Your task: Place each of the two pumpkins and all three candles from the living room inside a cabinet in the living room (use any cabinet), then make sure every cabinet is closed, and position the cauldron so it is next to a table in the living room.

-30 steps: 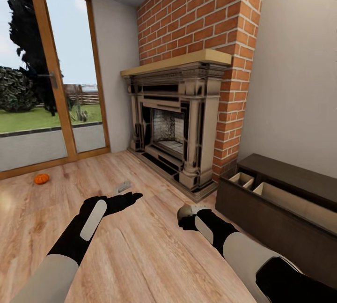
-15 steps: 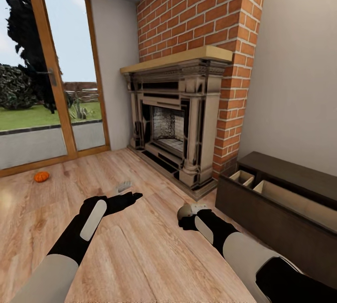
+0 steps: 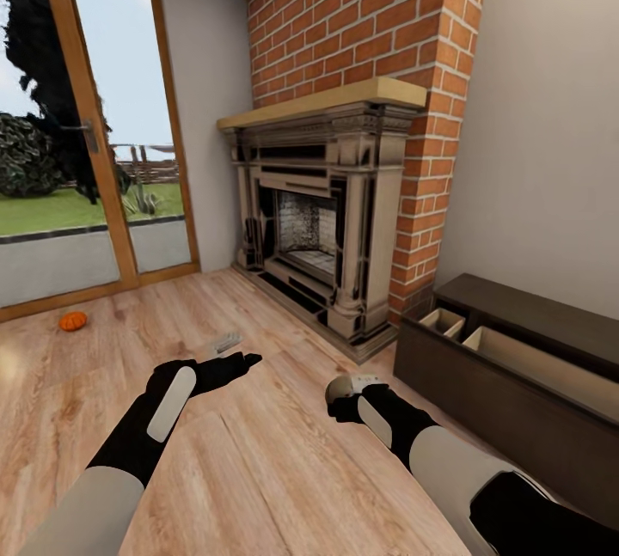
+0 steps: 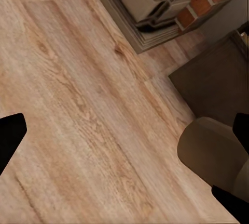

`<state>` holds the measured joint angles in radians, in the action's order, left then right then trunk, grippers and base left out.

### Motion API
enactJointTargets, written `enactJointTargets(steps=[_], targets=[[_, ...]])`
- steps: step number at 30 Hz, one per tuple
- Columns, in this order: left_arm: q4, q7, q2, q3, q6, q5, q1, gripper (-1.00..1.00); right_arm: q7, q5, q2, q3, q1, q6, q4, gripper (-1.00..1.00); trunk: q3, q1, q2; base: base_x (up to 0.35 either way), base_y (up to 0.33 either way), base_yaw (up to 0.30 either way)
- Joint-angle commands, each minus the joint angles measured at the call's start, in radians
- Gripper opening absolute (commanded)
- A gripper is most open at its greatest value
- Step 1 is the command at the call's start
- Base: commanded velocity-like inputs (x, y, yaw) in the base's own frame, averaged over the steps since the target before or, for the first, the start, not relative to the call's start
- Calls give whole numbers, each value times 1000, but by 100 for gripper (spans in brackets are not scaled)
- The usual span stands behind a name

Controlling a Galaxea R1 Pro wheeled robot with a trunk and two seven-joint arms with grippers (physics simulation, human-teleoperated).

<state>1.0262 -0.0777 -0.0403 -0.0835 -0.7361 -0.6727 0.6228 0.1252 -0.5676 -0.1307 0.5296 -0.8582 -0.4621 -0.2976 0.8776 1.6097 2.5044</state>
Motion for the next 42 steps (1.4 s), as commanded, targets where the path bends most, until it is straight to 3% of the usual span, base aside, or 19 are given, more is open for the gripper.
enactJointTargets(steps=[1,33,42], targets=[[2,-8,-1,-2,-3,-10,0,100,8,-10,0,7,-1,-3,-2,-100,1,0,0,0,0,-218],[0,-8,-1,-2,-3,-10,0,100,10,-9,2,1,-1,-12,0,-100,23,0,0,-1,0,-272],[1,-8,-1,-2,-3,-10,0,100,13,-10,2,1,-1,-12,0,-100,33,0,0,-210,0,-229]])
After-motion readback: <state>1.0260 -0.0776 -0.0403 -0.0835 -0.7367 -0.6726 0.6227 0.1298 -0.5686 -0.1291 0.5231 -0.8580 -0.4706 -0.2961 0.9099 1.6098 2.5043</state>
